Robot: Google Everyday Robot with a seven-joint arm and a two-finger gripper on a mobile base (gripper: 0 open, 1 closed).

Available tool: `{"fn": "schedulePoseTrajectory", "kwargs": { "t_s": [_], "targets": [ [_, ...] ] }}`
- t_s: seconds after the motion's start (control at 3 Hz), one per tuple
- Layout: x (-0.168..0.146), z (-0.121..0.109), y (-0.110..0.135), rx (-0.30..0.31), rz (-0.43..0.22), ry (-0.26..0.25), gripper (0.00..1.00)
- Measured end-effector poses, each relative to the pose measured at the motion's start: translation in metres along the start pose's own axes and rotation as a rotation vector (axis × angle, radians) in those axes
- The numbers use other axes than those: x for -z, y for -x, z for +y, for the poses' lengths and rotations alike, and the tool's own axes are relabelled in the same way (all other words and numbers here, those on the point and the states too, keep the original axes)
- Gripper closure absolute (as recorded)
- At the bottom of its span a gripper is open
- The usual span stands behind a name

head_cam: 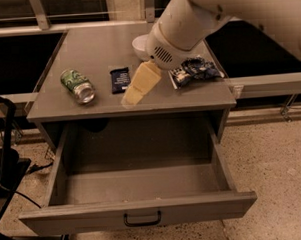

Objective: Place green can into top drawer

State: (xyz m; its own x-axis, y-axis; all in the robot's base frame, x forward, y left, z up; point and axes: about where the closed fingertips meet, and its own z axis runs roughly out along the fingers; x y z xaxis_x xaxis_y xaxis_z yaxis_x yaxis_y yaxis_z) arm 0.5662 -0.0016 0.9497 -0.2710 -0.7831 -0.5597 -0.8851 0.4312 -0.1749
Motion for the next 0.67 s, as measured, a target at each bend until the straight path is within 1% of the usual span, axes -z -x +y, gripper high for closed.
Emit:
{"fn": "schedulePoseTrajectory", "kwargs": {
  "t_s": [0.33,0.67],
  "targets": [
    [-0.027,0.000,0.016,0.018,-0.060,0.032,0.00],
    [-0.051,0.003,0.034,0.048,-0.094,0.052,0.00]
  ]
}}
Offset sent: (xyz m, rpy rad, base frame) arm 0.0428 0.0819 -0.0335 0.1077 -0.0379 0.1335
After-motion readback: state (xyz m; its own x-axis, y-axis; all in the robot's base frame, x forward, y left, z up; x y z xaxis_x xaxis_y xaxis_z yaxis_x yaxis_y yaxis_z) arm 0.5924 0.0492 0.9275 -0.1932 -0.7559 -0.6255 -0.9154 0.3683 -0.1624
